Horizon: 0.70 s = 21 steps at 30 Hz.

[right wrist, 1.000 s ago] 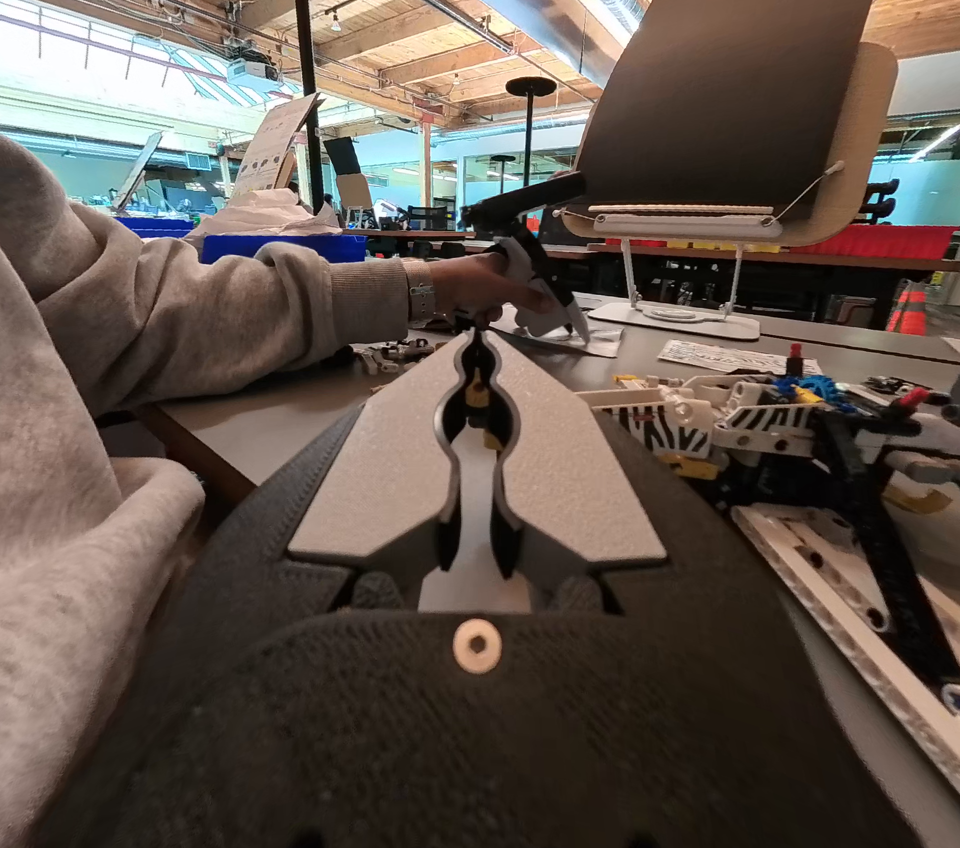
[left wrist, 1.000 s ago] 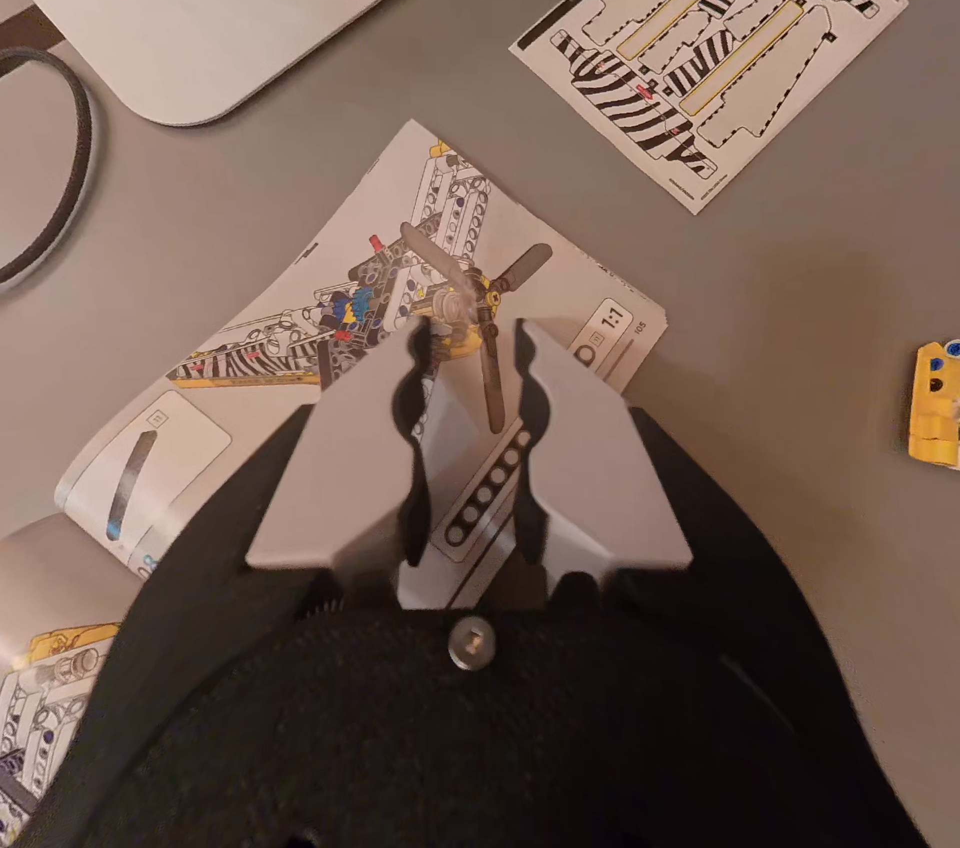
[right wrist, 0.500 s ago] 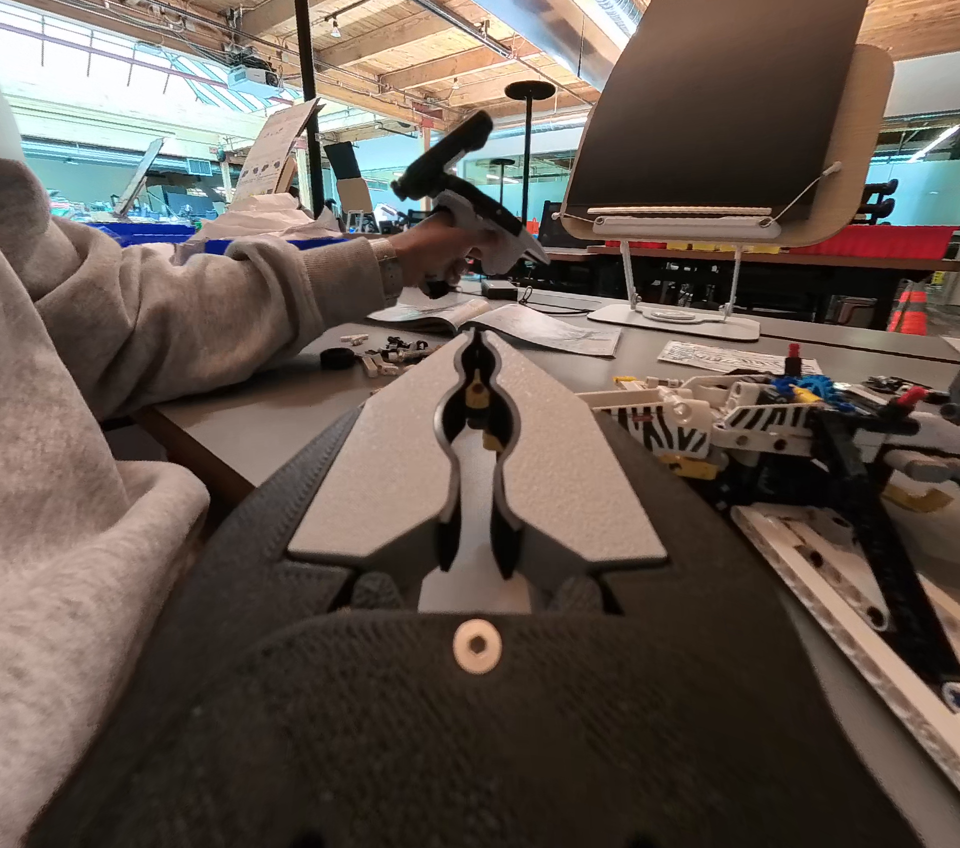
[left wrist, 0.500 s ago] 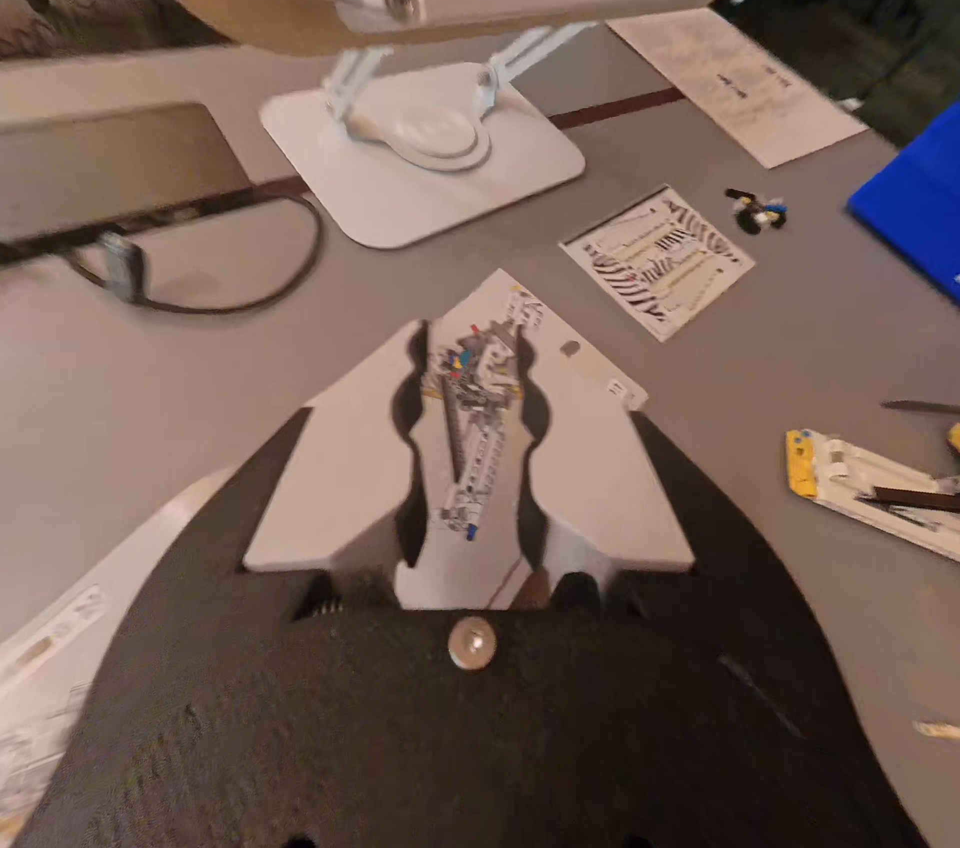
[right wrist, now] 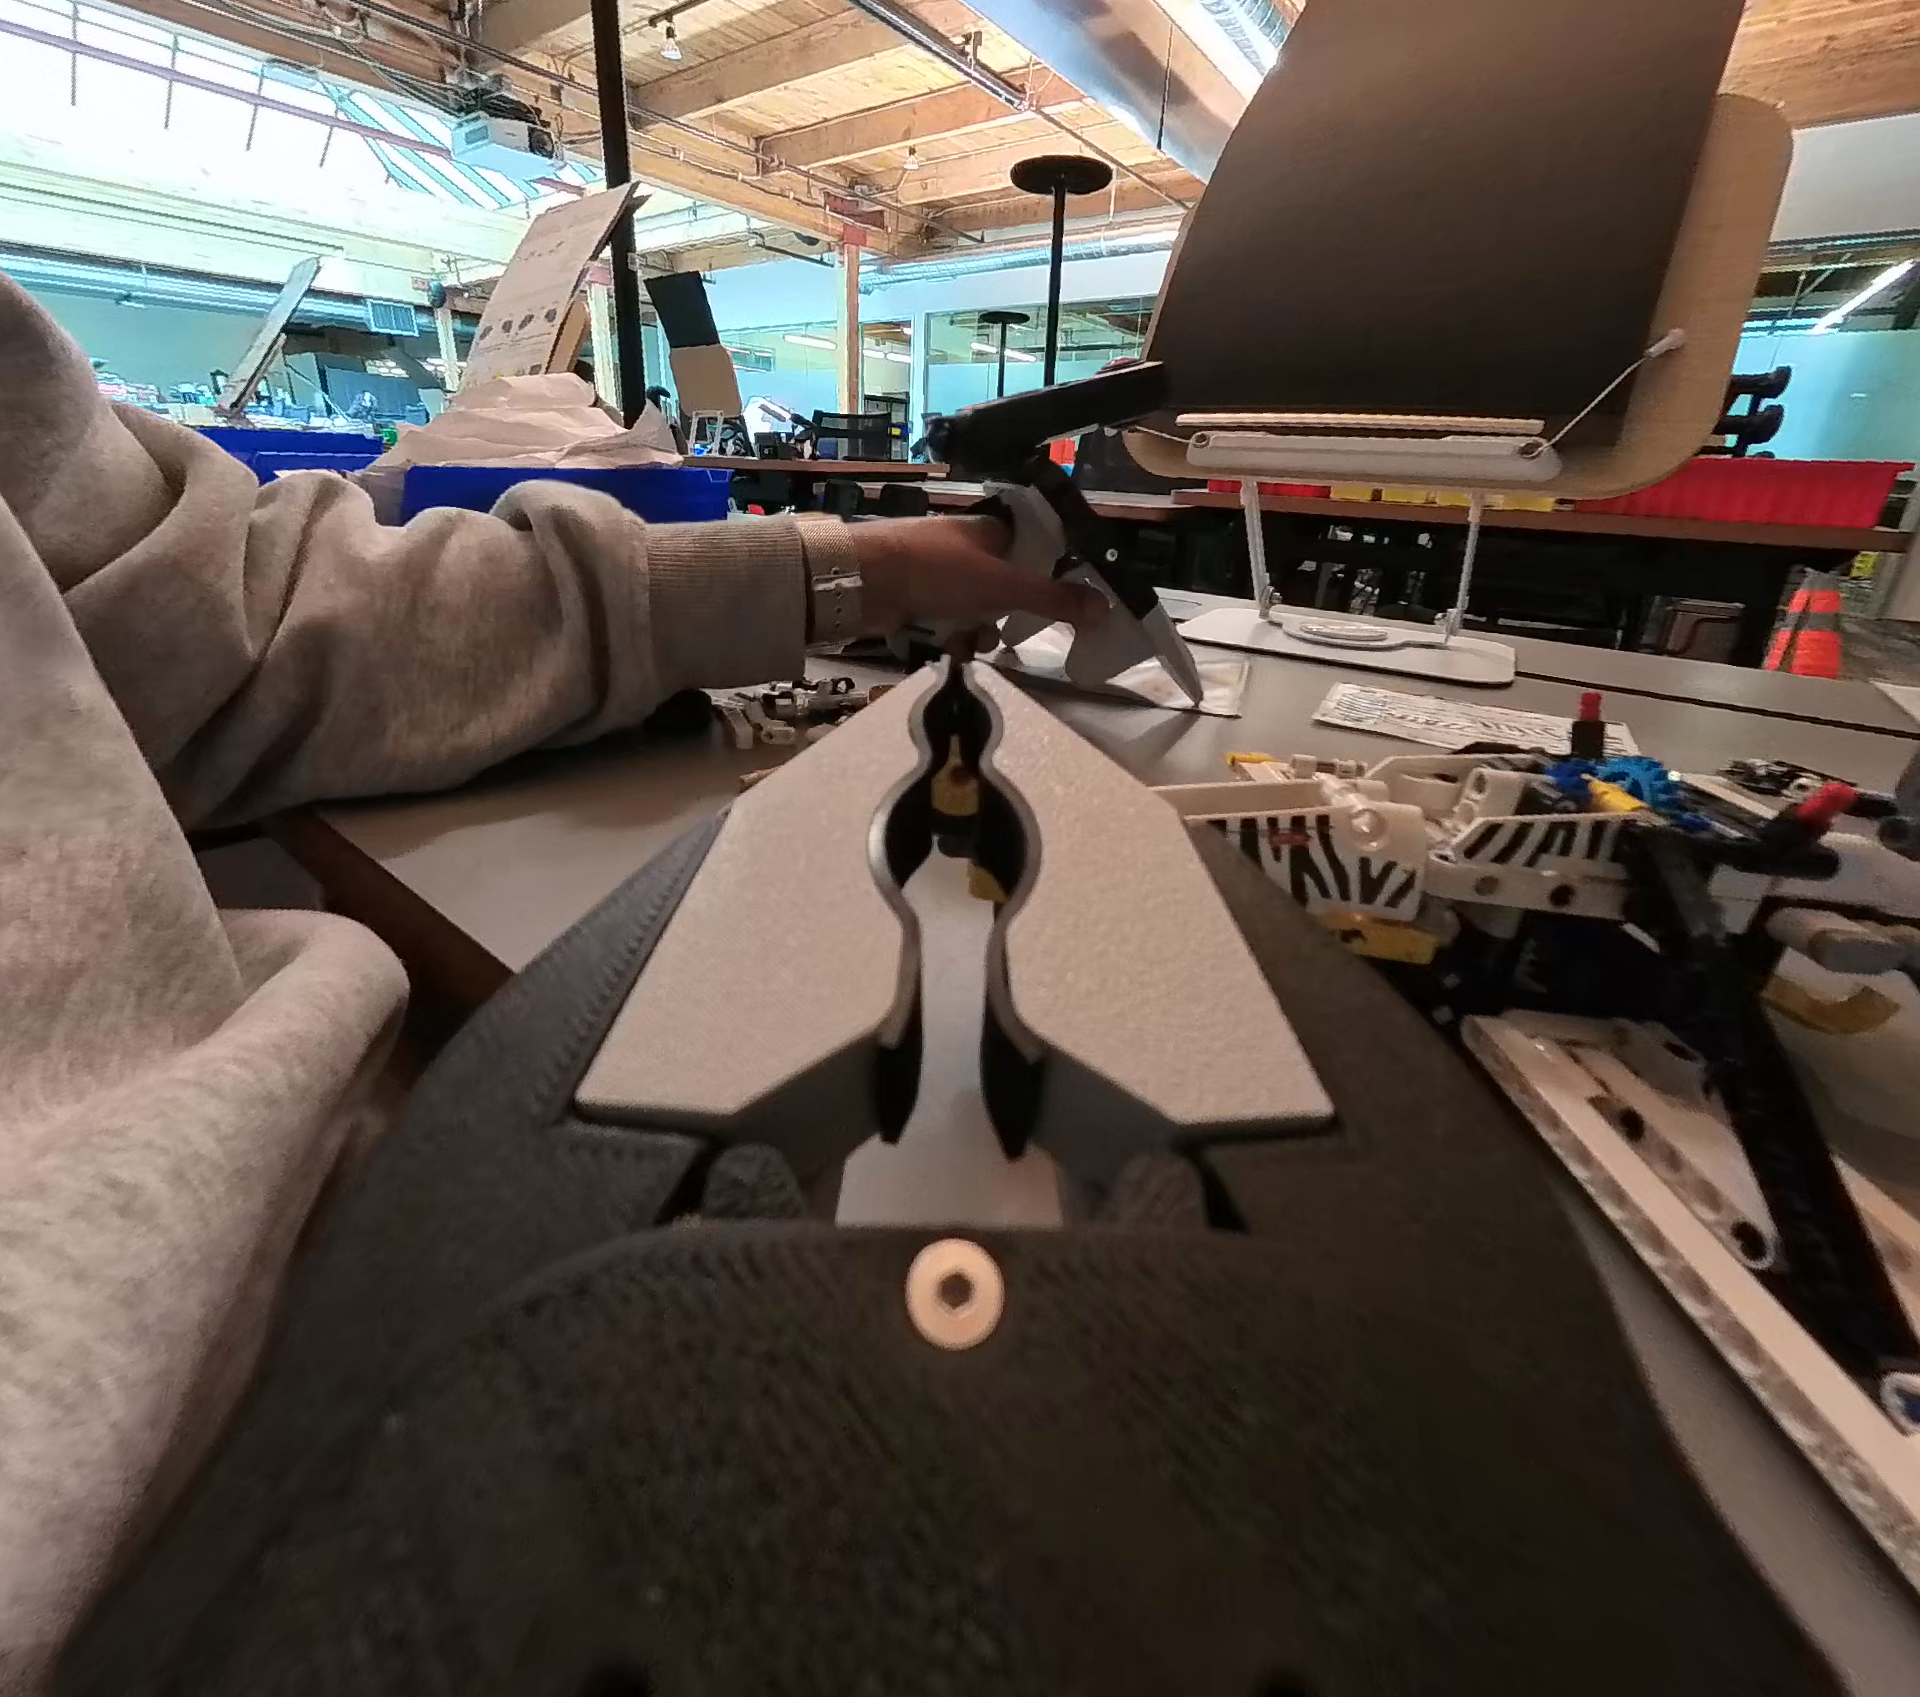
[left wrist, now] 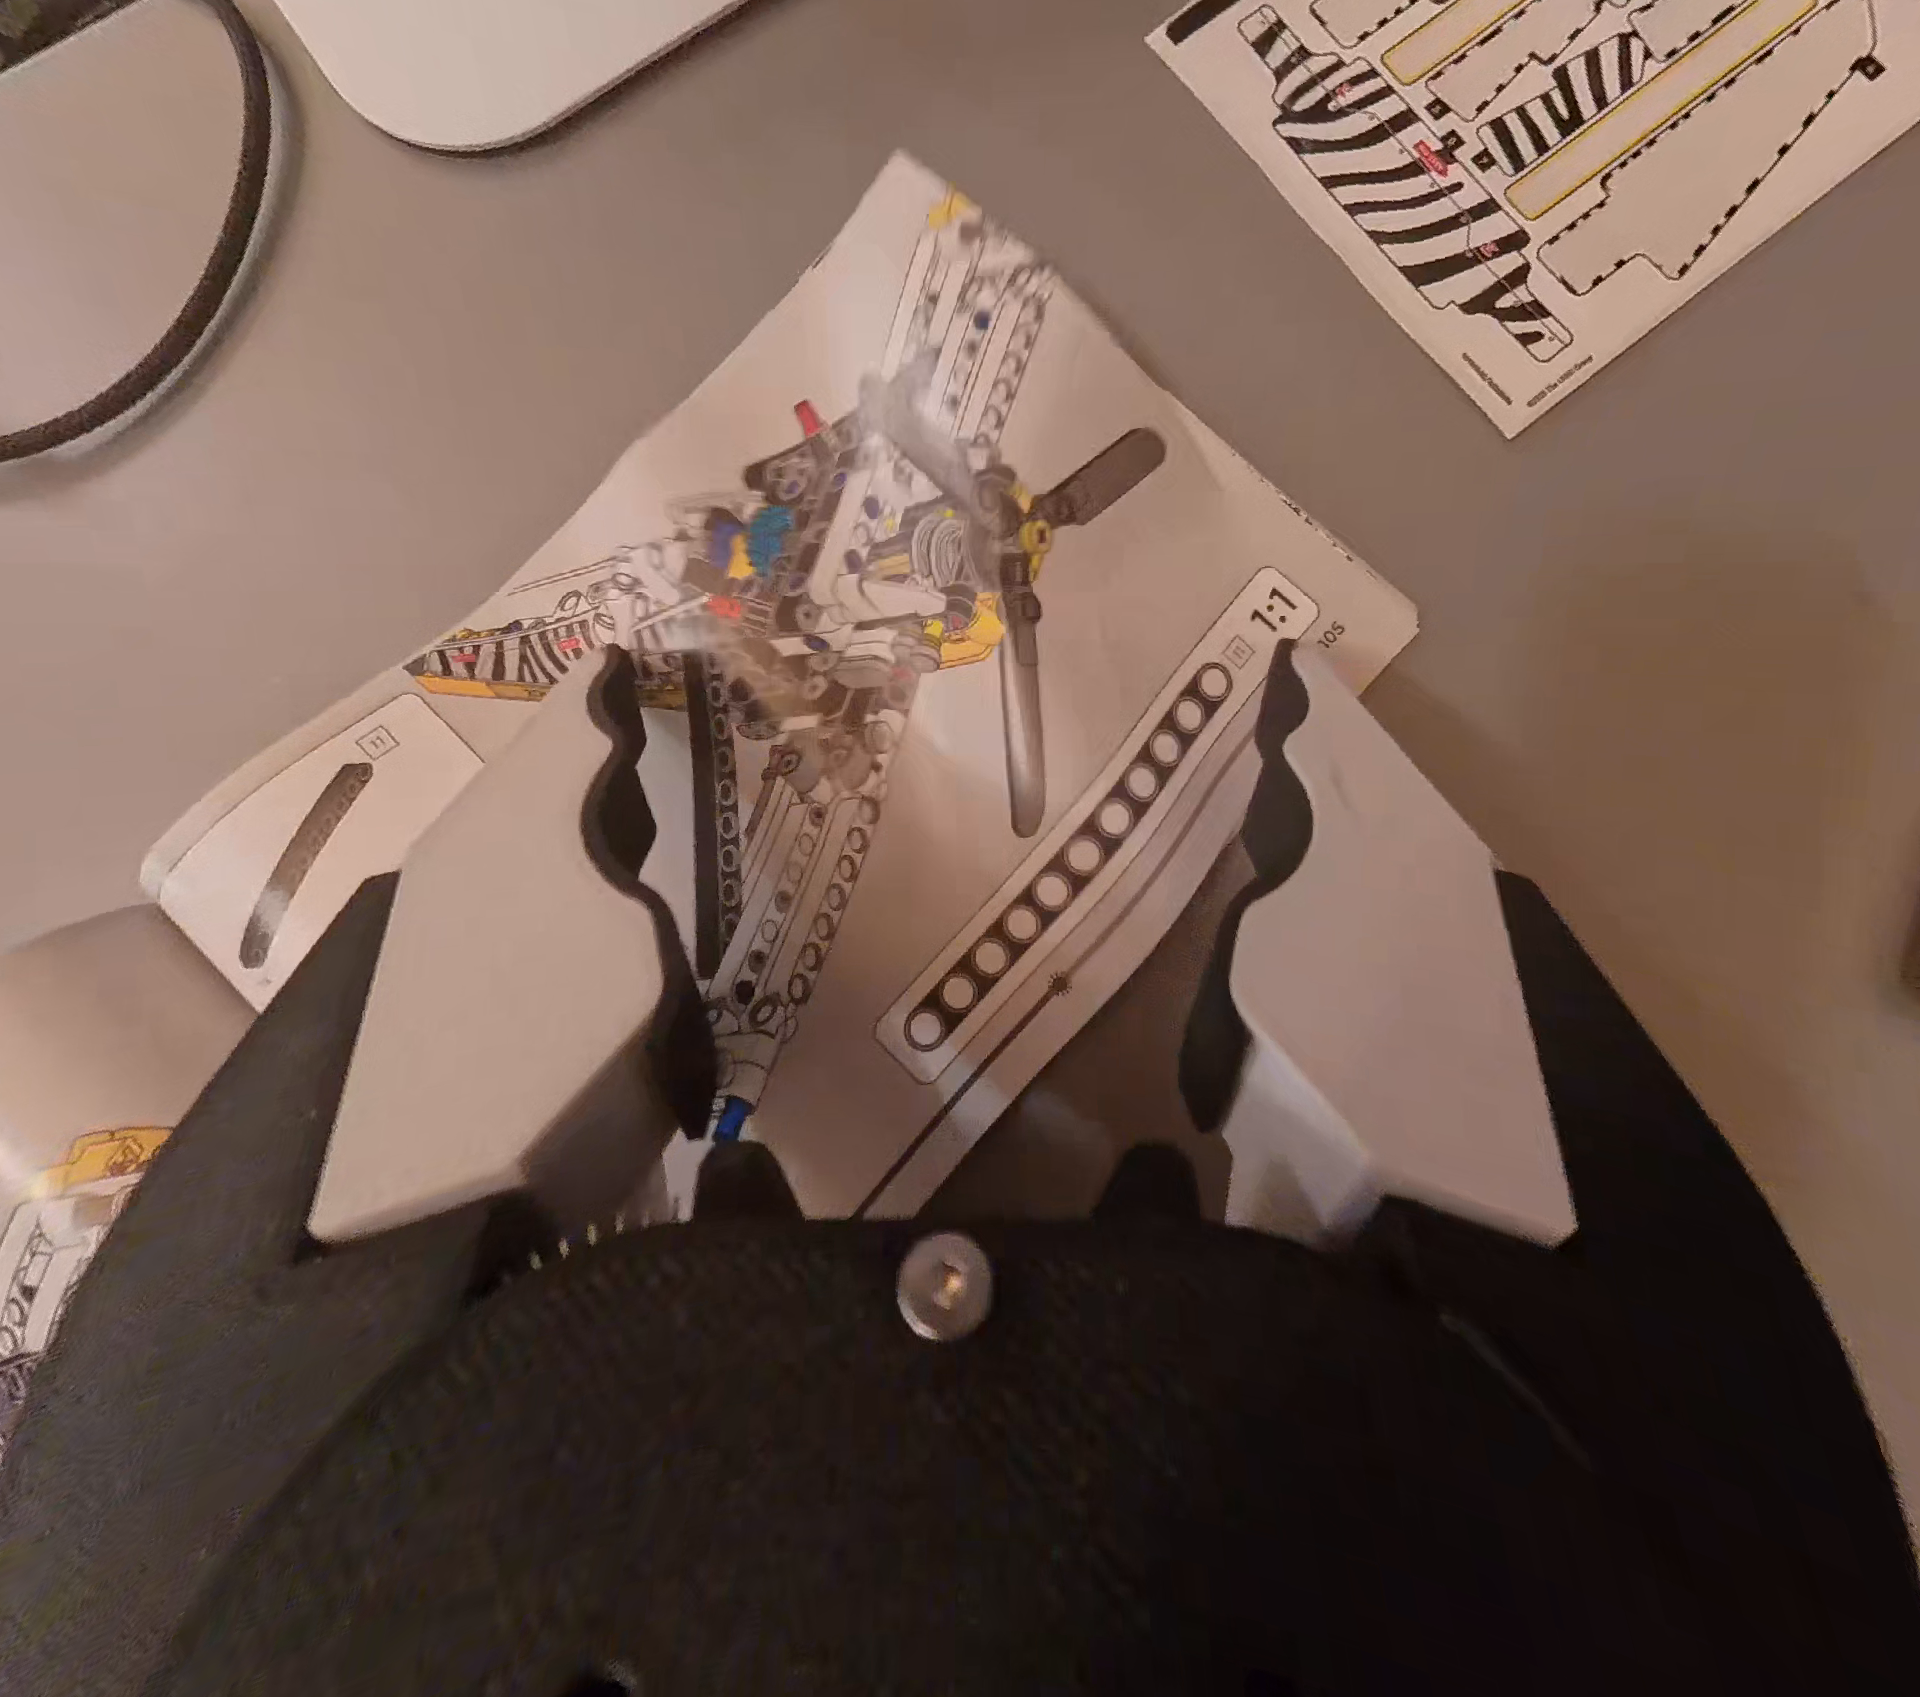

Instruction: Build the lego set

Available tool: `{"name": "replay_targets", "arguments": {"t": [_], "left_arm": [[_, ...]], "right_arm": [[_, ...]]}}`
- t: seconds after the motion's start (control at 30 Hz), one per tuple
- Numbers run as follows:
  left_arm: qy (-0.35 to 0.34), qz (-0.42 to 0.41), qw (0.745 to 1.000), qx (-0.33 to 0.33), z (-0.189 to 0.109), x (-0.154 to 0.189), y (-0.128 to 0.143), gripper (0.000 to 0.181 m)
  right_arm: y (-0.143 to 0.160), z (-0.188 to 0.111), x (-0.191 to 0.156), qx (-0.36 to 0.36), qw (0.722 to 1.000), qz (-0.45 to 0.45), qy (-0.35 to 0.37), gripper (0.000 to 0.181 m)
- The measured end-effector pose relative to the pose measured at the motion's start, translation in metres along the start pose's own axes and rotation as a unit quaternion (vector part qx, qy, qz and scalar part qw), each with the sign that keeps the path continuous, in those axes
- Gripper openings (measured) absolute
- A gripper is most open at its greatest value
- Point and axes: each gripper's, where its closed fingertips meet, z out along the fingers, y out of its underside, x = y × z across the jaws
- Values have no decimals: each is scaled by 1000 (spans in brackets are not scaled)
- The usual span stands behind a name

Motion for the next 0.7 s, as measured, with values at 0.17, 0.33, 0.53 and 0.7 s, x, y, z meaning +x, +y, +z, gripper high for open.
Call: {"name": "replay_targets", "arguments": {"t": [0.17, 0.33, 0.53, 0.7], "left_arm": [[-3, -18, 1000, 26, -5, -15, -3, 73], [38, -47, 997, 43, -13, -16, -6, 36], [74, -81, 989, 94, -37, -31, -21, 4], [117, -136, 970, 162, -80, -62, -31, 5]], "right_arm": [[0, 0, -1, -2, 1000, -5, 0, 0], [1, 1, -2, -5, 1000, -7, 0, 0], [1, 2, -1, -4, 1000, -3, 0, 0], [1, 1, 0, -2, 1000, 0, 0, 0]]}}
